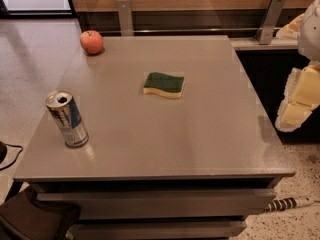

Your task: Knock redbull can over

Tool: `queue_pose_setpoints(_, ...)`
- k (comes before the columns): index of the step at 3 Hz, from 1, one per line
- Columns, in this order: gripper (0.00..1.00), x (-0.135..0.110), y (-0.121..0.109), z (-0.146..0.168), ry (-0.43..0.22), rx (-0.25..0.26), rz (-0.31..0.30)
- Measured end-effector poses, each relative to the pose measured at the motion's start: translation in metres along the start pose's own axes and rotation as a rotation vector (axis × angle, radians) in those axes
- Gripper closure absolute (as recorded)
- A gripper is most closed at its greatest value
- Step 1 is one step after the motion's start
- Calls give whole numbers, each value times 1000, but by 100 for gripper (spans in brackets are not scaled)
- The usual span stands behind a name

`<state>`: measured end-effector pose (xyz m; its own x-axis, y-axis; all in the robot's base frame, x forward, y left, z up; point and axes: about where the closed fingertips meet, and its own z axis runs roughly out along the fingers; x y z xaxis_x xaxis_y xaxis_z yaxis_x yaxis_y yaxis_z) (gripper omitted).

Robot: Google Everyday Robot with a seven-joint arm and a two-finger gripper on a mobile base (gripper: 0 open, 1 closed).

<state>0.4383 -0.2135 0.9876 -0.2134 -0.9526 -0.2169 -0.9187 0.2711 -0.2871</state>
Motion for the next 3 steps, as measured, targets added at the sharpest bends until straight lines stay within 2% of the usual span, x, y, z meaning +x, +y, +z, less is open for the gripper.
queue_pose_setpoints(1,0,-1,0,0,-6,1,0)
queue_pose_setpoints(2,0,-12,-3,5,-59,4,3)
queue_pose_setpoints(3,0,-38,-7,18,-211,15,30)
